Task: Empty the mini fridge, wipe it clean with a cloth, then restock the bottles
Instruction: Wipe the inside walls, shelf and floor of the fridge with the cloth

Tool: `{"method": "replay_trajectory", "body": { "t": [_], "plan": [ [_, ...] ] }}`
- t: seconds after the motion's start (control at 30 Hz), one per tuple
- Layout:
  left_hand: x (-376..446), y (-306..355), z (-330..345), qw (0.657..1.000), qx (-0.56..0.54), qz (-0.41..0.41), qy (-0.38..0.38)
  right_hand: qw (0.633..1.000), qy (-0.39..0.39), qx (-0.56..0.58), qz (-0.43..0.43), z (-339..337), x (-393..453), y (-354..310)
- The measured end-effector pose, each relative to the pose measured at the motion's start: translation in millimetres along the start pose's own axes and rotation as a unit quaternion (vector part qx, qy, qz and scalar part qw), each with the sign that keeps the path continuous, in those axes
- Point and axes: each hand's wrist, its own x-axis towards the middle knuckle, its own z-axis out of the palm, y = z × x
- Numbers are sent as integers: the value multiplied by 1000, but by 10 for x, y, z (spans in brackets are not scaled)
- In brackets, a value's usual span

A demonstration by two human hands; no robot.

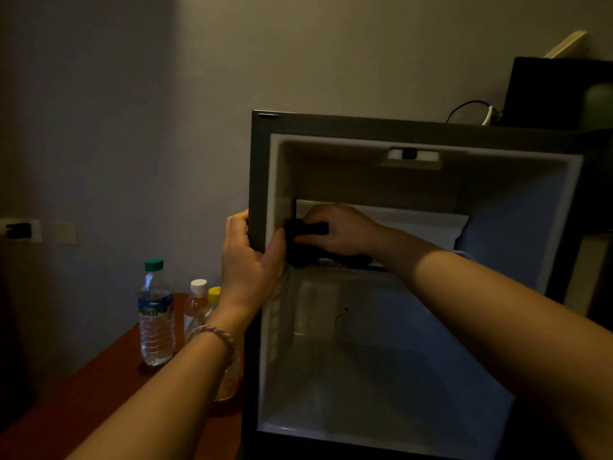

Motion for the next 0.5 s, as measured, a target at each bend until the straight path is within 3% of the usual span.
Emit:
{"method": "replay_trajectory", "body": {
  "t": [0.23,0.5],
  "plan": [
    [-9,64,-2,999,48,-13,10,998,32,-60,-7,72,59,111],
    [-71,256,-2,993,110,-43,22,996,-17,86,28,-204,-177,3]
  ]
}}
